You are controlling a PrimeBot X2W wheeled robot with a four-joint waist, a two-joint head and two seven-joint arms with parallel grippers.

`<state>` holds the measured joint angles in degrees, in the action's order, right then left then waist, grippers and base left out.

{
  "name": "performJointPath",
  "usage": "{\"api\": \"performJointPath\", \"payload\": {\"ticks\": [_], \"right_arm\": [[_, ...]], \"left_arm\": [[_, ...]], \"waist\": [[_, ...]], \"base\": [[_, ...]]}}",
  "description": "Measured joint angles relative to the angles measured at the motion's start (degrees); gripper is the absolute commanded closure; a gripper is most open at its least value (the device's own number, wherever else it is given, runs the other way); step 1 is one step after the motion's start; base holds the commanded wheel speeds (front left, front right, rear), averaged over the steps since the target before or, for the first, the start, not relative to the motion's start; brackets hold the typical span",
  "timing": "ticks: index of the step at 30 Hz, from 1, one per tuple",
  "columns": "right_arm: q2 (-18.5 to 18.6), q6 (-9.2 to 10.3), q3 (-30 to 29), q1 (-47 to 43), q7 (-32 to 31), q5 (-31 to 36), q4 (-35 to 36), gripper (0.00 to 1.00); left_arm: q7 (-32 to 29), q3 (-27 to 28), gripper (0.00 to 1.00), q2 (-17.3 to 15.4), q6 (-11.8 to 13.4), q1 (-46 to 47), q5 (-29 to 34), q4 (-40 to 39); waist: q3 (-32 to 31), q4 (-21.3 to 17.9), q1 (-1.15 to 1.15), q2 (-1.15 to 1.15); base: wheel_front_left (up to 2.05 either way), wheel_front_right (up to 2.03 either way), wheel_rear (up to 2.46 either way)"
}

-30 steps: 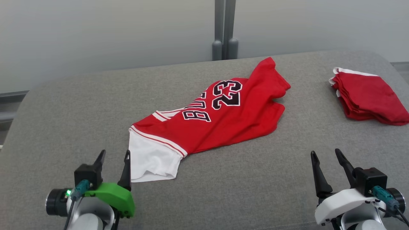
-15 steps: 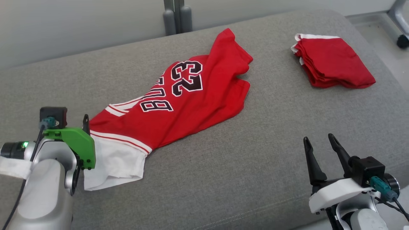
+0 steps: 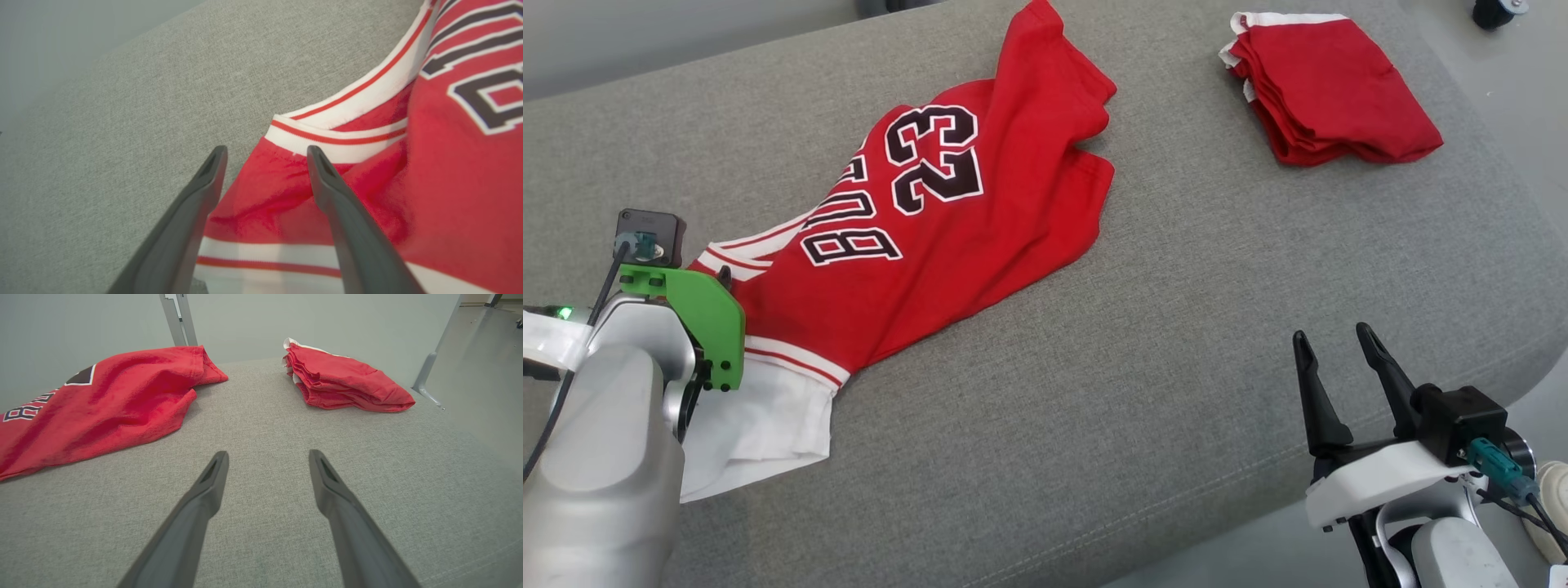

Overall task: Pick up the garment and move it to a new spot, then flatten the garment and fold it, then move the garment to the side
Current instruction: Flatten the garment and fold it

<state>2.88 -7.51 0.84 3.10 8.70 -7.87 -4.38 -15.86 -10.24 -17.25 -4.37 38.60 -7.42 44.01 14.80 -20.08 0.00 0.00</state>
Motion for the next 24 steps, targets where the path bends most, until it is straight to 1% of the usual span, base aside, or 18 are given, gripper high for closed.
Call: {"api": "performJointPath", "payload": {"ticks": [7,10,15,16,17,20,22,24], "right_arm": [[0.0,0.00,0.7,0.8,0.1,-0.1,-0.3,0.00],[0.0,0.00,1.0,1.1,0.2,-0.2,-0.3,0.00],[0.0,0.00,0.8,1.3,0.3,-0.2,-0.3,0.00],[0.0,0.00,0.8,1.3,0.3,-0.2,-0.3,0.00],[0.0,0.00,0.7,1.3,0.3,-0.2,-0.3,0.00],[0.0,0.00,0.3,1.4,0.5,-0.3,-0.5,0.00],[0.0,0.00,0.2,1.4,0.5,-0.5,-0.4,0.00],[0.0,0.00,0.0,1.5,0.5,-0.5,-0.4,0.00]], "left_arm": [[-1.4,-0.5,0.00,-0.4,-0.3,3.0,-0.1,3.0],[-4.2,-0.9,0.00,-0.2,-0.9,4.7,-1.0,4.9],[-6.0,-1.7,0.00,-0.2,-1.6,6.7,-1.7,6.0],[-6.0,-1.8,0.67,-0.2,-1.7,6.9,-1.7,6.1],[-6.4,-2.0,1.00,-0.2,-1.7,7.2,-1.9,6.3],[-6.8,-2.5,1.00,0.3,-2.1,7.7,-2.4,6.7],[-5.0,-2.0,1.00,1.2,-0.8,7.7,-3.0,6.6],[-2.2,-0.5,1.00,1.5,1.1,7.8,-3.9,6.4]], "waist": [[1.4,-0.9,0.00,0.00],[2.2,-1.4,0.00,0.00],[3.0,-1.7,0.00,0.00],[3.2,-1.8,0.00,0.00],[3.3,-1.8,0.00,0.00],[3.5,-1.5,0.00,0.00],[3.5,-1.0,0.00,0.00],[3.5,-0.3,0.00,0.00]], "base": [[0.00,0.00,0.00],[0.00,0.00,0.00],[0.00,0.00,0.00],[0.00,0.00,0.00],[0.00,0.00,0.00],[0.00,0.00,0.00],[0.00,0.00,0.00],[0.00,0.00,0.00]]}}
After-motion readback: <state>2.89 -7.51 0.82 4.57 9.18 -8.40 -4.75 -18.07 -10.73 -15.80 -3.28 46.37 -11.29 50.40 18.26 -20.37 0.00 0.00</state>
